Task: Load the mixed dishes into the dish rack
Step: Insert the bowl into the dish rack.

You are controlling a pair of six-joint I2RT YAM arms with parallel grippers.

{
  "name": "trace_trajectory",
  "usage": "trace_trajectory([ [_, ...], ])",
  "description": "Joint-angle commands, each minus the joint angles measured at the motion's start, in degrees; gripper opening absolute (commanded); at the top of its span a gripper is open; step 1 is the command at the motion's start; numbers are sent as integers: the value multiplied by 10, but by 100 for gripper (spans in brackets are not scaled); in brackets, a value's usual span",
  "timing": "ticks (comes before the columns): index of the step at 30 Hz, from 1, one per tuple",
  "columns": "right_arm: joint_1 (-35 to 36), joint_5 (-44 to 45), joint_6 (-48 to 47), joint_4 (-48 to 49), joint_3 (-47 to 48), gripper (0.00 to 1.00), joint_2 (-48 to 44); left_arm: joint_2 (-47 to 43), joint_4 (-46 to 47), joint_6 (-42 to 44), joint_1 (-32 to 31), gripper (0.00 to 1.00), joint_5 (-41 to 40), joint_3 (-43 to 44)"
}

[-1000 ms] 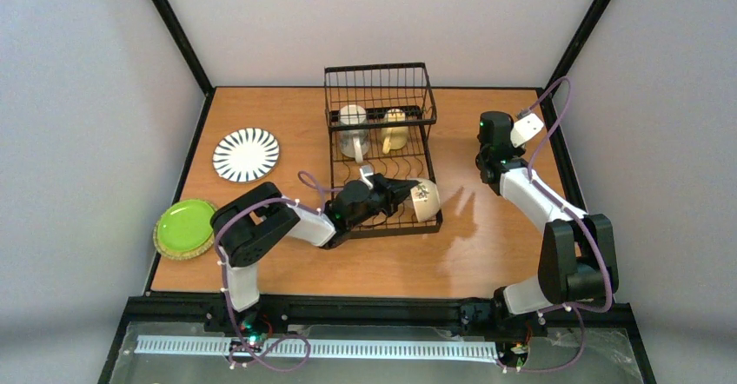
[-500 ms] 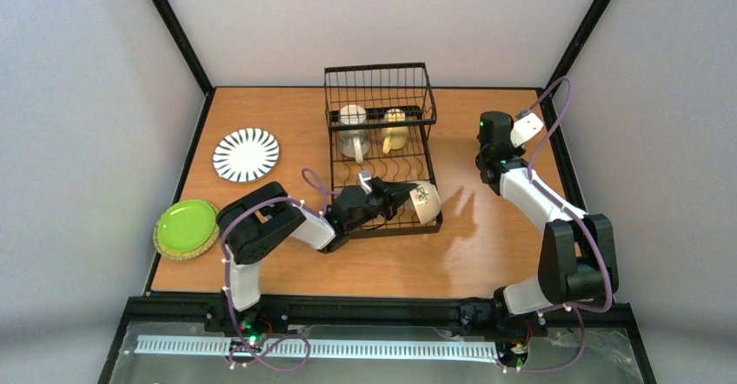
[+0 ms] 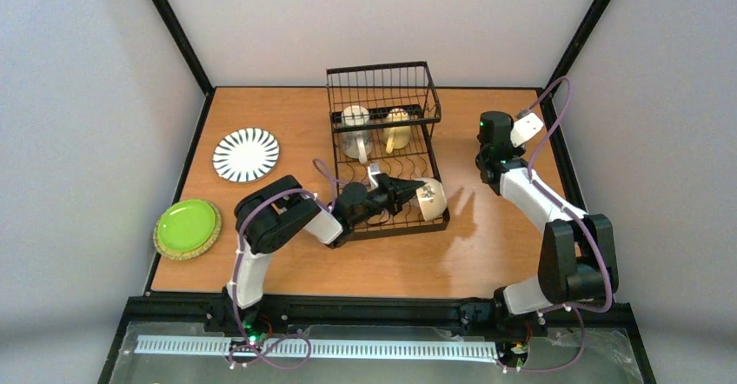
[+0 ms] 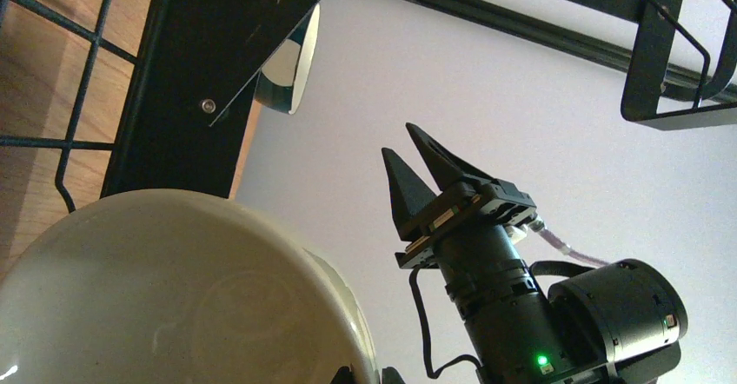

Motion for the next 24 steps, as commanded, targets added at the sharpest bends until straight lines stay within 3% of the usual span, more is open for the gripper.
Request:
trace_trajectory([
  [1,-5,9,0,16,-3,67,6,31,18,12,-2,3,57,12],
  [24,-5,4,-4,22,4,67,25,78,123,-77,-2,3,25,-39],
])
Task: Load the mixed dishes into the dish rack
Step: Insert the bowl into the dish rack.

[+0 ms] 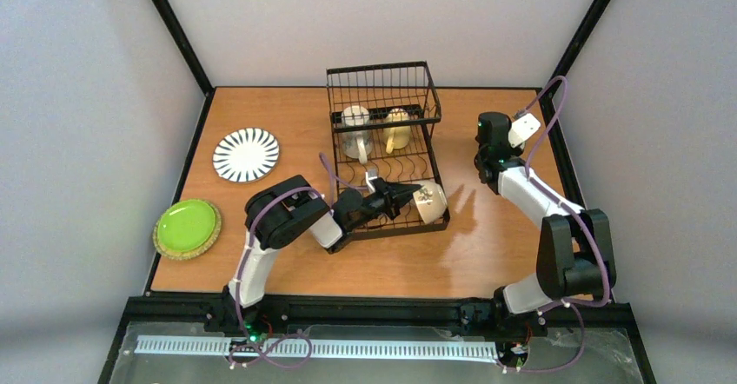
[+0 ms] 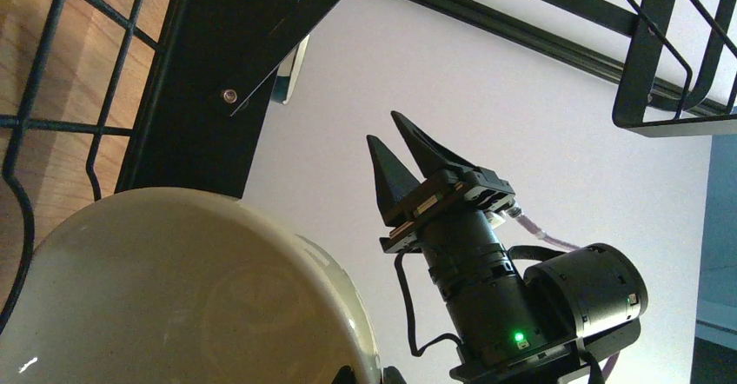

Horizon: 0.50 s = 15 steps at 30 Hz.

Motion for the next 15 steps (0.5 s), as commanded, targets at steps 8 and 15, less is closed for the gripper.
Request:
trace_trajectory([
  [8,-4,8,2,18,6,67,14,29,0,-50,-7,17,35,-27],
  [15,-3,10,1,14,8,67,12,-3,-63,-23,-7,51,47,-27],
])
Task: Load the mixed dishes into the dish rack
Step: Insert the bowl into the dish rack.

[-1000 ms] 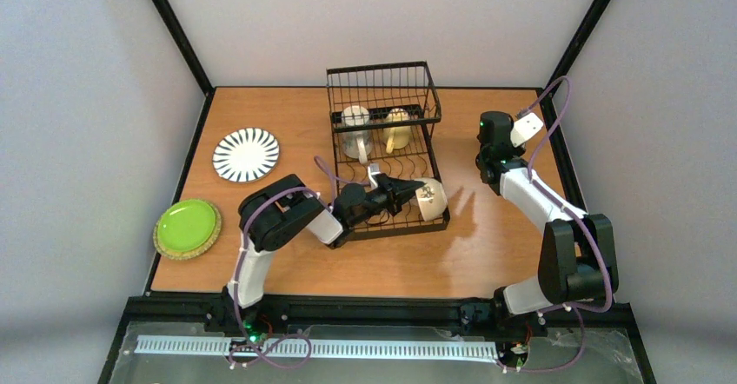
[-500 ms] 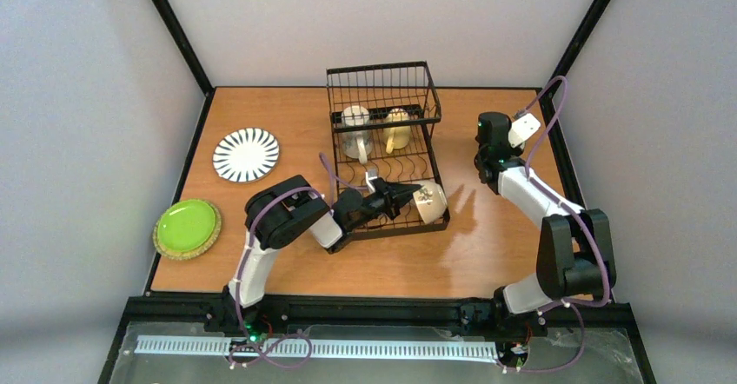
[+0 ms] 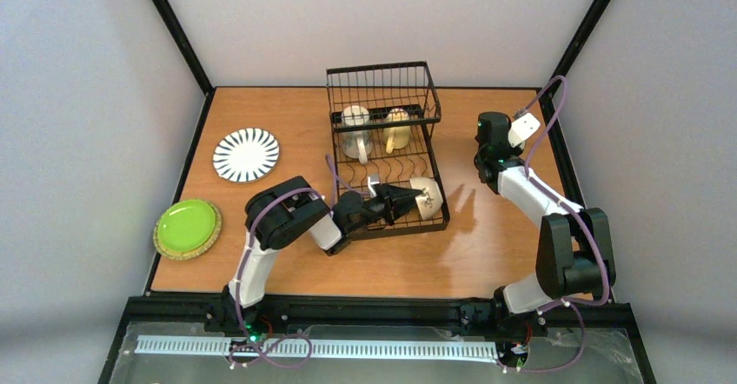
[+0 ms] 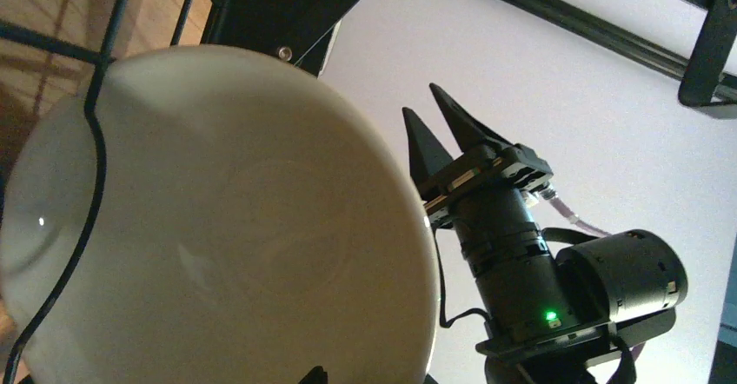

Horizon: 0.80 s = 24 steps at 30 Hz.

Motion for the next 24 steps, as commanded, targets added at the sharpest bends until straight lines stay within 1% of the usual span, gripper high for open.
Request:
trace_trajectory([
  [1,-3,10,2,6,9,67,7,-8,-63,-4,-4,53,22,-14],
  [2,-3,11,1,6,9,67,7,-12,-69,0,-4,55,23,-13],
  [6,-3,10,1,5,10,68,6,-21,-86,16,-3,57,27,-6],
  [11,-2,9,-1,3,12,68,3,-47,-128,49,-3,64,30,1],
  [18,-2,9,-5,-5,21,68,-2,-83,-199,125,-2,71,43,34],
  [20,-2,9,-7,-7,23,68,-3,-97,-227,148,-1,75,42,41],
  [24,-2,11,-9,-10,25,68,-6,-117,-261,182,0,76,39,50],
])
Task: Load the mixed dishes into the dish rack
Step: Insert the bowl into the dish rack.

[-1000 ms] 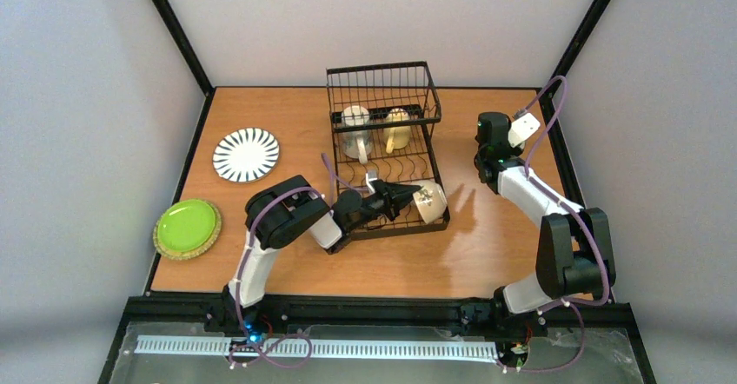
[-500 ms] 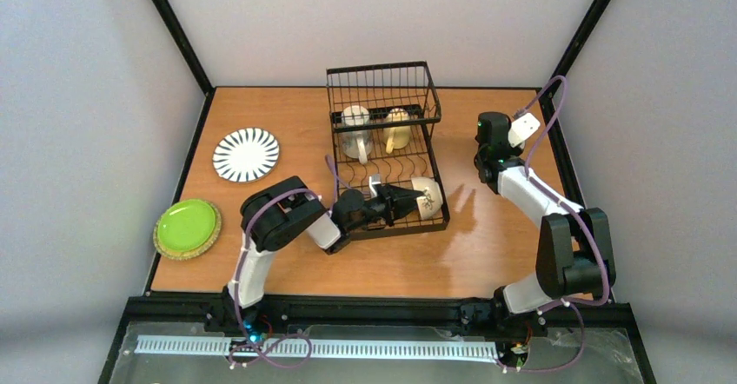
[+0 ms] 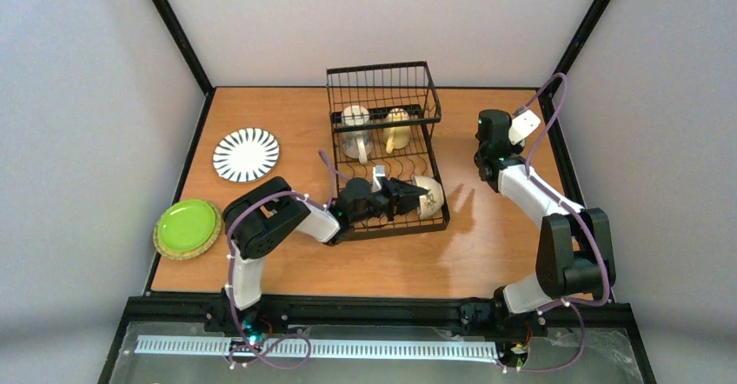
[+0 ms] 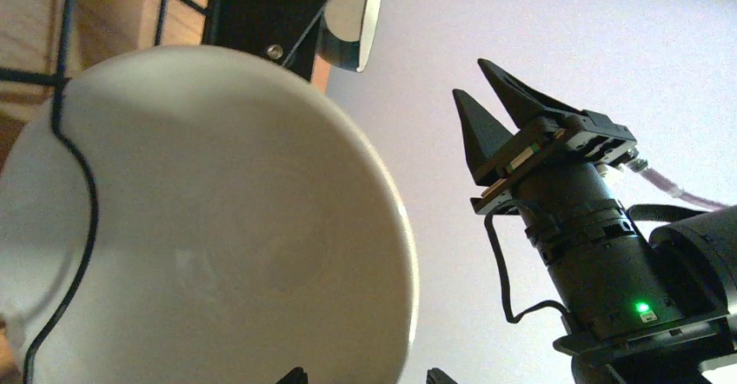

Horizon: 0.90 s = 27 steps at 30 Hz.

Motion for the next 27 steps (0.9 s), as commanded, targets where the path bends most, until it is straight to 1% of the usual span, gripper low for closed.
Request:
trace_trajectory([
  [1,-2,10,-2,-6,15,68,-6,-33,-64,66,1,77,1,24],
  [4,-2,13,-5,-9,17,68,-7,-48,-90,86,1,77,-7,26],
  [7,-2,15,-8,-12,23,68,-4,-65,-119,105,1,80,-18,28],
  [15,-2,22,-17,-18,40,68,7,-91,-160,126,3,80,-22,25],
  [21,-4,47,-36,-42,72,68,40,-123,-209,147,10,80,-27,12],
  [22,-4,49,-38,-46,80,68,48,-131,-220,151,12,82,-30,10],
  [27,-16,48,-41,-63,110,68,84,-161,-247,163,24,83,-40,-14],
])
